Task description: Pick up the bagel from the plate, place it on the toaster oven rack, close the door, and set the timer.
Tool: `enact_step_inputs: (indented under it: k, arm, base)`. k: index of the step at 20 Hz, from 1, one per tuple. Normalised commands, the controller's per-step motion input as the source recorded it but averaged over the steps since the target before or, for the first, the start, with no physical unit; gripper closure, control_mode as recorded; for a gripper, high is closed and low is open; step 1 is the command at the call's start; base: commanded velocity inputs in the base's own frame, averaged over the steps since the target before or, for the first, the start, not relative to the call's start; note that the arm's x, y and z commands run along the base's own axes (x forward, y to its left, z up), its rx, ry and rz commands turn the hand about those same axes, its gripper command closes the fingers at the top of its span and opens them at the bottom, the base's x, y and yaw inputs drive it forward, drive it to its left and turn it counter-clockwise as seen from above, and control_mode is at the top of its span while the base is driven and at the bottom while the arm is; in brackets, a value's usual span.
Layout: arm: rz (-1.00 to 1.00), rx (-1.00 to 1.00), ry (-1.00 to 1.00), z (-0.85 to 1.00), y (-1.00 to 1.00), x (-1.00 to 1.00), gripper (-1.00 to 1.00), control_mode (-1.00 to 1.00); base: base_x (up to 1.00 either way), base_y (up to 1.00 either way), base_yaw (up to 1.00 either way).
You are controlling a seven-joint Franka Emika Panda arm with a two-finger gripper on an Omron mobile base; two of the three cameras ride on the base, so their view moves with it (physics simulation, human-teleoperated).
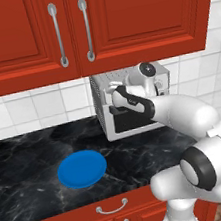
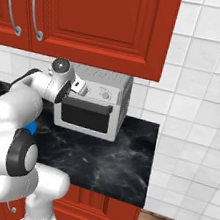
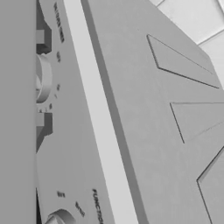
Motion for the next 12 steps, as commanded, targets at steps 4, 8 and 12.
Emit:
enact_step_inputs:
  k: [4, 8, 12]
  arm:
    - [0.00, 0.00, 0.05, -0.05, -1.00, -0.24, 1.00, -1.00]
    - [0.00, 0.00, 0.05, -0.08, -1.00, -0.32, 1.00, -1.00]
    - [0.00, 0.00, 0.05, -0.16, -1.00, -0.37, 1.00, -1.00]
  base:
    - [0.00, 0.00, 0.00]
    - [0.00, 0.00, 0.00]
    - [0.00, 0.00, 0.00]
